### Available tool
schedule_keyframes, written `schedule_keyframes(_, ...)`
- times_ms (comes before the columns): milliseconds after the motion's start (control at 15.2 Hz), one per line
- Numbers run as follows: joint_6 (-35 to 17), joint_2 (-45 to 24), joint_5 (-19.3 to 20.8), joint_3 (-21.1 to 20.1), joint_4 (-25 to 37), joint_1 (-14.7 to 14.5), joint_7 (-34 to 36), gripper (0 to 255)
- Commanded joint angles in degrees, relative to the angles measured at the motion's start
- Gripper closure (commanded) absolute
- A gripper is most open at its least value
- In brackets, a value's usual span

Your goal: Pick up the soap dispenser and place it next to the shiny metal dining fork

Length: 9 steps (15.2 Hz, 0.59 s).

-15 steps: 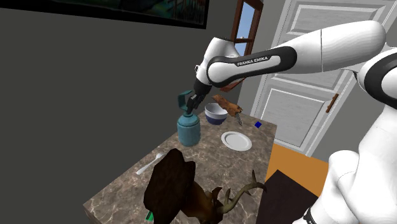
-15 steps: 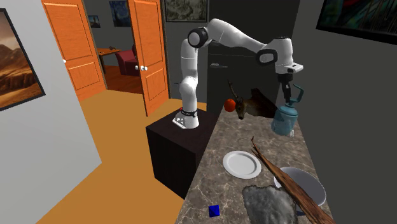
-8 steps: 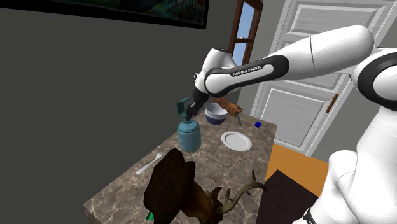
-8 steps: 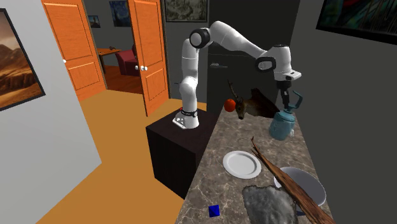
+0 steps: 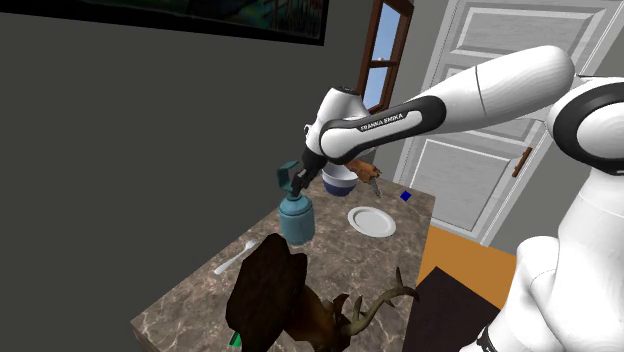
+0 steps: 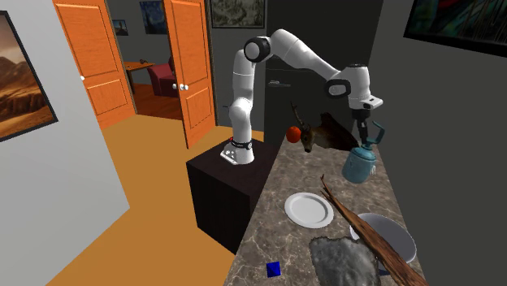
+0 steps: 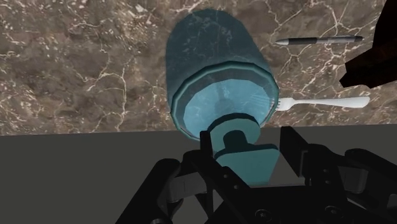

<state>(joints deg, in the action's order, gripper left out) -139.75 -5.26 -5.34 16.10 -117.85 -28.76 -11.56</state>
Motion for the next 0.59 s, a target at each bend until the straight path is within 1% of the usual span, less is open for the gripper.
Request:
schedule_keyframes(0, -0.1, 0.0, 0.0, 0.0, 0.0, 0.0, 0.0, 255)
schedule_keyframes(198, -0.1, 0.0, 0.0, 0.0, 0.0, 0.0, 0.0, 255)
schedule_keyframes(264, -0.1, 0.0, 0.0, 0.0, 0.0, 0.0, 0.0, 0)
schedule_keyframes(528, -0.1, 0.0, 0.0, 0.0, 0.0, 0.0, 0.0, 0)
